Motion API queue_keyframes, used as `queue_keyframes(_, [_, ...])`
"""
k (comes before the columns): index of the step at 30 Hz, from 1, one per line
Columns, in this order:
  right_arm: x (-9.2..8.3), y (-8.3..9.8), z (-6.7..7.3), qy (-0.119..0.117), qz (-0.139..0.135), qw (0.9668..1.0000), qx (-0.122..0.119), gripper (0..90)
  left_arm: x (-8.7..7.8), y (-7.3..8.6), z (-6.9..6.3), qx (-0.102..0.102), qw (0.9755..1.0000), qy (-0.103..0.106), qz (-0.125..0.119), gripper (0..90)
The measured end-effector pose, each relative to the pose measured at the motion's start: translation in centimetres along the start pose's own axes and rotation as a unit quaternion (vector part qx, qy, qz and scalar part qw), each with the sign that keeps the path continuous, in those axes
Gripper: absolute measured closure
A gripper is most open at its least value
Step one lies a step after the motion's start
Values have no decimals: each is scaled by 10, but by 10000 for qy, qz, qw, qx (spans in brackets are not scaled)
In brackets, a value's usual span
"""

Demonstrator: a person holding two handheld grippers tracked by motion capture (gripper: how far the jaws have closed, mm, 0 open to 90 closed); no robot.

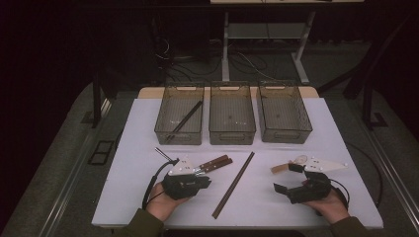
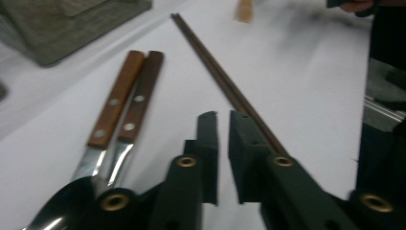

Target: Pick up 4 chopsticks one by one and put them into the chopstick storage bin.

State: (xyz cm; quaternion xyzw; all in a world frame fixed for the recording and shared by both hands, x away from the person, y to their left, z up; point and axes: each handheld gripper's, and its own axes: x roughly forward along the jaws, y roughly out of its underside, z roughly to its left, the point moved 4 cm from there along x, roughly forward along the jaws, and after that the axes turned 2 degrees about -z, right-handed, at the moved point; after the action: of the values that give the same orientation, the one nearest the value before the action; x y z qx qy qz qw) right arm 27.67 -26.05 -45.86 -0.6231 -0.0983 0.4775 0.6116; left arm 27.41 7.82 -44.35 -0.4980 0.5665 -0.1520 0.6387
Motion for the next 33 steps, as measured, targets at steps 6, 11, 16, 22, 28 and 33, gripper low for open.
queue_keyframes(6, [0, 0, 0, 1, 6, 10000, 1, 24, 11, 1, -11, 145, 9992, 346, 171, 896])
queue_keyframes(11, [0, 0, 0, -3, 14, 10000, -12, 24, 22, 2, -22, 261, 9977, 546, 298, 895])
queue_keyframes(16, [1, 0, 1, 0, 16, 10000, -1, 24, 33, 3, -33, 364, 9960, 698, 430, 895])
queue_keyframes(22, [1, 0, 1, -9, 21, 10000, -26, 24, 43, 5, -39, 507, 9940, 782, 573, 895])
queue_keyframes(28, [1, 0, 1, -8, 27, 10000, -41, 24, 51, 8, -45, 533, 9920, 884, 725, 895])
queue_keyframes(33, [1, 0, 1, -16, 30, 10000, -42, 24, 54, 11, -47, 609, 9902, 898, 881, 896])
